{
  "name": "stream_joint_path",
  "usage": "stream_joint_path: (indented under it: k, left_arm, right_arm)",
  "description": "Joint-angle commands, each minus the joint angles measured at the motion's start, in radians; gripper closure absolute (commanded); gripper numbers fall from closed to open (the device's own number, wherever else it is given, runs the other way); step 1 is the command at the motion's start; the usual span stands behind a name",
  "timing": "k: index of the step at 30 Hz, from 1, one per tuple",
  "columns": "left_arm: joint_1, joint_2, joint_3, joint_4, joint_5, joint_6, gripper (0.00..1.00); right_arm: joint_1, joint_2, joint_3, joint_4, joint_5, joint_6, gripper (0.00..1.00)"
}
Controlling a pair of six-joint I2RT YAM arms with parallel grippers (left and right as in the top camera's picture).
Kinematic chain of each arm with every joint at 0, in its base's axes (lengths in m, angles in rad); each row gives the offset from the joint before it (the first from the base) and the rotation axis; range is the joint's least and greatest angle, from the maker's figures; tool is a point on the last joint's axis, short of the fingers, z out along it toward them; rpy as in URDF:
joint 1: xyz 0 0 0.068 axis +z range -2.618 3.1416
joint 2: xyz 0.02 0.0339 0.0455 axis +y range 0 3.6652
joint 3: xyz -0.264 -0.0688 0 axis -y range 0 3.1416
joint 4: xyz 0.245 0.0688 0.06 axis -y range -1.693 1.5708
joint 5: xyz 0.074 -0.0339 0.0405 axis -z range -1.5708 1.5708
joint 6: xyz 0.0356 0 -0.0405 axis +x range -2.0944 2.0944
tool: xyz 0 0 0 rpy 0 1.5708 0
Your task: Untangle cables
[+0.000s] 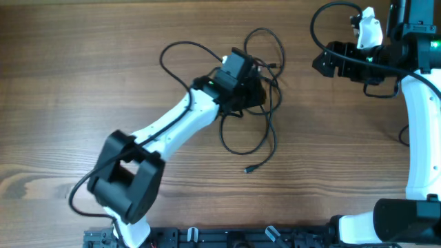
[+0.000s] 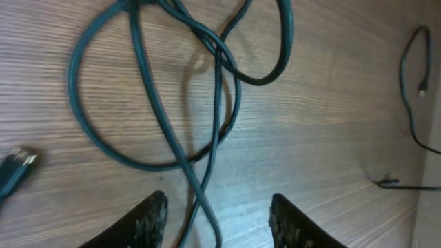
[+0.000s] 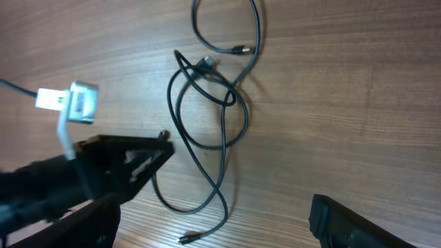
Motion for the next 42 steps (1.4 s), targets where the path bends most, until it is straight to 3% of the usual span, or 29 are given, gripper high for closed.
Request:
stream_joint_path:
  k: [1, 12, 20, 23, 25, 27, 32, 38, 42]
  left_arm:
    - [-0.037, 0.047, 0.006, 0.052, -0.073, -0.035, 0.53]
    - [-0.072, 0.087, 0.006, 0.082, -0.280, -0.035, 0.49]
    - [-0.071, 0.181, 0.006, 0.237, -0.283, -0.035, 0.51]
    - [-0.071, 0.190, 0.006, 0.262, -0.317, -0.034, 0.63]
    - [-0.070, 0.190, 0.006, 0.264, -0.348, -0.026, 0.93]
    - [-0.061, 0.175, 0.007, 0.258, -0.365, 0.033, 0.96]
    - [-0.007, -0.004, 0.017, 0.223, -0.391, 0.318, 0.96]
    - [0.054, -0.367, 0.017, 0.070, -0.327, 0.443, 0.96]
    - [0.060, -0.537, 0.017, 0.028, -0.300, 0.449, 0.96]
  right_arm:
    - [0.003, 0.012, -0.040, 0.008, 0.011, 0.004, 0.10]
    - [0.003, 0.012, -0.048, 0.013, 0.011, 0.004, 0.10]
    - [0.003, 0.012, -0.048, 0.015, 0.031, 0.004, 0.10]
    - [0.003, 0.012, -0.048, 0.012, 0.052, 0.004, 0.10]
    - [0.003, 0.012, -0.048, 0.010, 0.056, 0.004, 0.10]
    - [0.003, 0.012, -0.048, 0.011, 0.055, 0.004, 0.10]
    - [0.003, 0.012, -0.048, 0.012, 0.063, 0.000, 0.10]
    - [0.003, 0.012, -0.048, 0.038, 0.061, 0.005, 0.10]
    - [0.003, 0.012, -0.048, 0.053, 0.025, 0.006, 0.10]
